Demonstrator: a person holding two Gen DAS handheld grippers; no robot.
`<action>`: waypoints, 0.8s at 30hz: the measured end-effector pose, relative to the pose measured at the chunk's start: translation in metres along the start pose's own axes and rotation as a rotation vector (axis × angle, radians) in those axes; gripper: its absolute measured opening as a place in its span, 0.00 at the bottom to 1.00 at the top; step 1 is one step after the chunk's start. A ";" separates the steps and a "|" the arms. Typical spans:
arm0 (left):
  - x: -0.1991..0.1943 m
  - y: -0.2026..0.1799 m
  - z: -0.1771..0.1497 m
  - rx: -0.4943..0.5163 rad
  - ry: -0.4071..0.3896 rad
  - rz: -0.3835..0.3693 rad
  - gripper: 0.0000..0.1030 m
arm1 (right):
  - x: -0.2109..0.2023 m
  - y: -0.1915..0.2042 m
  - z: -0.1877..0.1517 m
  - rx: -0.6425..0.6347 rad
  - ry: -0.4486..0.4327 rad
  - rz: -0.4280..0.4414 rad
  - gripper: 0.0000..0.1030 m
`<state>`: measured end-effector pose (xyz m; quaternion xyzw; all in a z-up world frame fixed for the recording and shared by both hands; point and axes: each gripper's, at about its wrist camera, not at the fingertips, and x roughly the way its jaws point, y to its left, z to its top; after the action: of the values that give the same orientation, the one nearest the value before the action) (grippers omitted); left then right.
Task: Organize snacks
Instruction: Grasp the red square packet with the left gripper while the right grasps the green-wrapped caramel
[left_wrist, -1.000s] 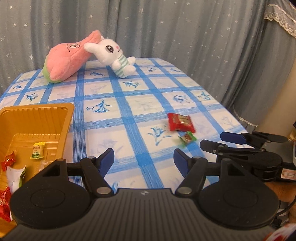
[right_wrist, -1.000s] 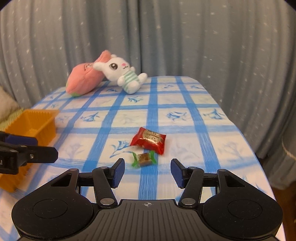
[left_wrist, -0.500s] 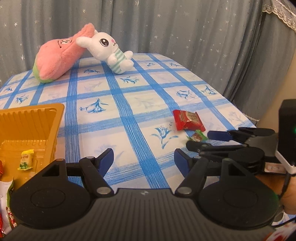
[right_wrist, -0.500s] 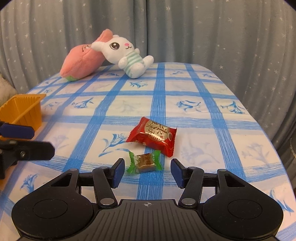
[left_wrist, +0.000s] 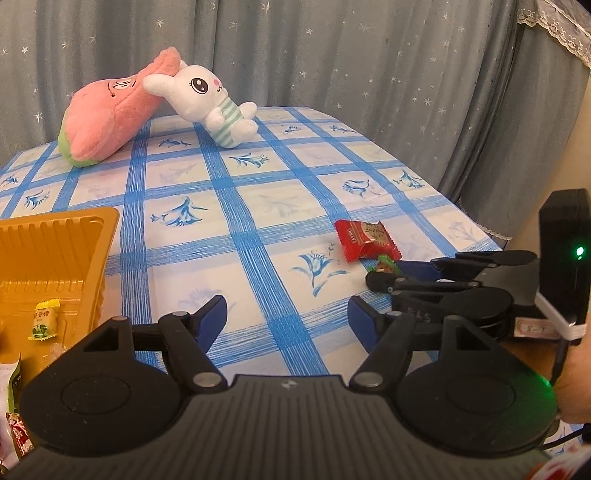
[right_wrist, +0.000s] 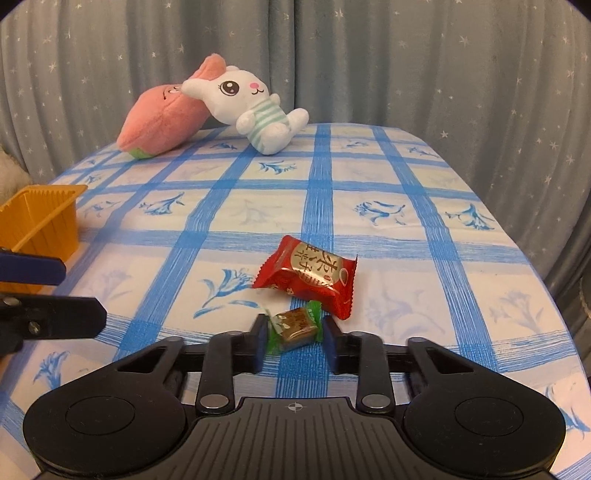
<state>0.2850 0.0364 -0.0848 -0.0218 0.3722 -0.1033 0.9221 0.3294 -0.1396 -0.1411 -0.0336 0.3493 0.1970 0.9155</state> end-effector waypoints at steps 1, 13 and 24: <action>0.000 0.000 0.000 0.001 0.000 -0.002 0.67 | -0.002 0.000 0.001 0.003 0.002 0.000 0.28; 0.028 -0.030 0.018 0.134 0.019 -0.045 0.67 | -0.046 -0.038 0.014 0.030 -0.006 -0.078 0.27; 0.088 -0.083 0.050 0.478 0.026 -0.061 0.66 | -0.044 -0.084 0.011 0.219 0.014 -0.064 0.27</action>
<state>0.3671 -0.0649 -0.0993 0.1872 0.3481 -0.2163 0.8928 0.3385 -0.2298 -0.1108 0.0542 0.3741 0.1278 0.9169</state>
